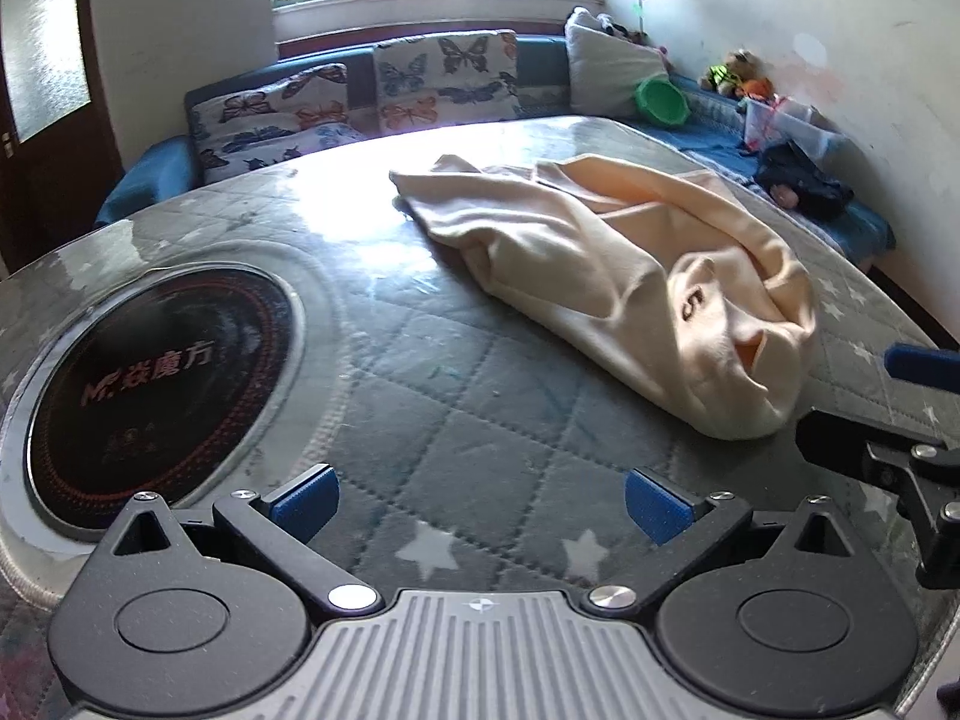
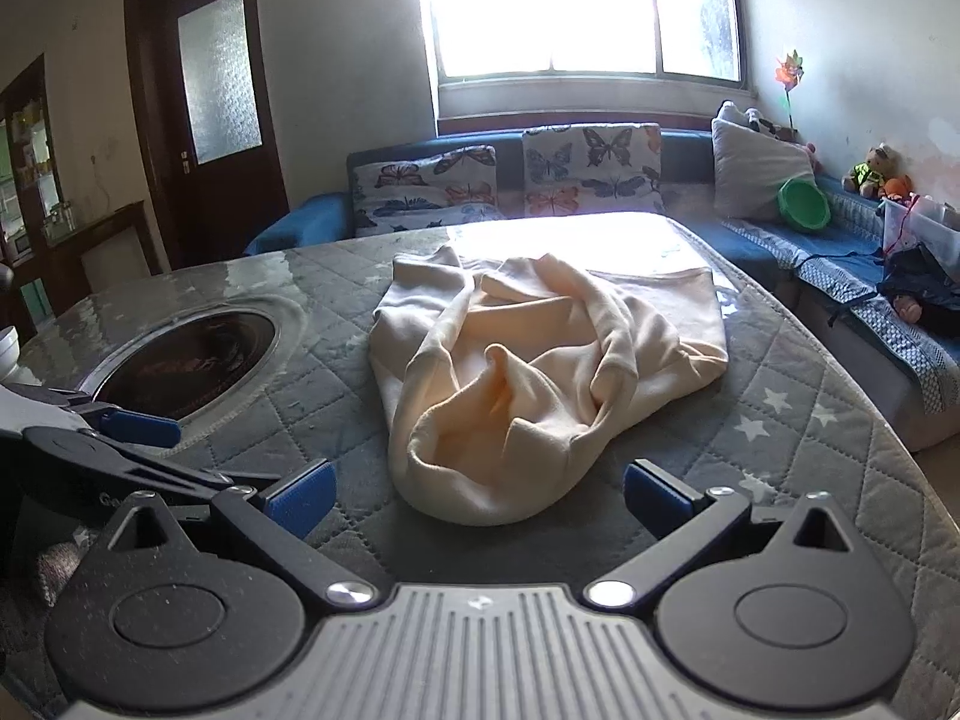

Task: Fold clothes

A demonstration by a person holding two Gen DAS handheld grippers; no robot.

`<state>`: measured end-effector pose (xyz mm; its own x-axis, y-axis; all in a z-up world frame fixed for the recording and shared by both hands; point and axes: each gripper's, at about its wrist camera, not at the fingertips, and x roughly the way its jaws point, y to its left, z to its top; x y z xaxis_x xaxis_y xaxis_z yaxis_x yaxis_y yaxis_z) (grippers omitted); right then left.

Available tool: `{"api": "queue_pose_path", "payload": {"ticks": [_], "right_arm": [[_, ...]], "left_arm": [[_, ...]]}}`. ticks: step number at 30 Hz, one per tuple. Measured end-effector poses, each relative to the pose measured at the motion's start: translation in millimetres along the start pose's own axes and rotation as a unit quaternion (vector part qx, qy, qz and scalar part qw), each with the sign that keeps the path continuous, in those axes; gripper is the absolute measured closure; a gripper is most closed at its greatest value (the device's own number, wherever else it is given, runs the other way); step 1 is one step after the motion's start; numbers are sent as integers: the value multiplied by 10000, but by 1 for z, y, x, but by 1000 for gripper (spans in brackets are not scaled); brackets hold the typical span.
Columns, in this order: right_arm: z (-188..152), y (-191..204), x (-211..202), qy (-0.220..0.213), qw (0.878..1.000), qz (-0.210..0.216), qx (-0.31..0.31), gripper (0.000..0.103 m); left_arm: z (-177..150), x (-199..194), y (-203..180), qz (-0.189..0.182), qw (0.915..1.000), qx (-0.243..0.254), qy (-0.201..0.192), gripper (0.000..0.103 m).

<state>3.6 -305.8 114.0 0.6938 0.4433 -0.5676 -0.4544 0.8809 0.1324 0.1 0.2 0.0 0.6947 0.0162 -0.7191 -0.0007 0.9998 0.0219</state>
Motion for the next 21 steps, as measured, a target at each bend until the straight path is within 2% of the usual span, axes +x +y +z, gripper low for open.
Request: {"api": "queue_pose_path", "payload": {"ticks": [3,5,10,21], "right_arm": [[-1,-2,-2,-38,10000,12,-8,0],[-1,-4,-3,-64,10000,21,-13,0],[-1,-5,-3,-23,10000,-54,-20,0],[-6,-4,-1,87,9999,-72,77,0]], "left_arm": [[0,-1,2,58,10000,-54,10,0],[-3,3,-13,146,9998,141,78,0],[-3,1,-13,7,9998,122,136,0],[-2,6,-13,55,9995,5,312,0]]}}
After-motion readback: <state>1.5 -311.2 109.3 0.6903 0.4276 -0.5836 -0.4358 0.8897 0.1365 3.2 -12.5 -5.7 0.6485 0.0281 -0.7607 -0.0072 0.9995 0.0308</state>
